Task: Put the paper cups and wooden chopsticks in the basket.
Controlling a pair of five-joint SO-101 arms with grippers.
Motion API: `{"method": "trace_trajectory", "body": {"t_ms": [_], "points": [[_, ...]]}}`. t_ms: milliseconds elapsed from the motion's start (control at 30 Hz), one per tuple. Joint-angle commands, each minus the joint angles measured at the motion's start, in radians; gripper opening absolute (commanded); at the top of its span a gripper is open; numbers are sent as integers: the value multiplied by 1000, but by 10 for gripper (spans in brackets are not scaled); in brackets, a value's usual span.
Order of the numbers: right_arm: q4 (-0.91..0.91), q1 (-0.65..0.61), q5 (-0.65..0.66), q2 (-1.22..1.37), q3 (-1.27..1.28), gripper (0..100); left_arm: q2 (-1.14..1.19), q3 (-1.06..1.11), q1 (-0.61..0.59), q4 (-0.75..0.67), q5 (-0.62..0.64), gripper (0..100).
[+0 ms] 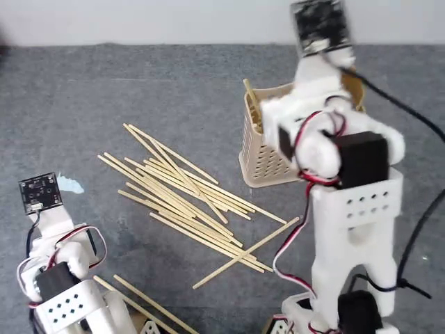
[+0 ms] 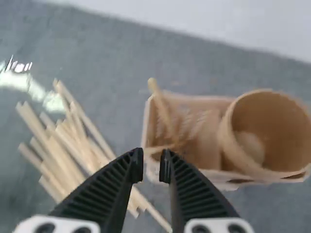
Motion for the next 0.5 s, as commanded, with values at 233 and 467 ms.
{"method": "trace_trajectory", "body": {"t_ms": [233, 467], "points": [[39, -225, 78, -42, 367, 69, -12, -8, 3, -23, 5, 13], [28, -300, 137, -47, 623, 144, -12, -8, 3, -23, 5, 13]]}}
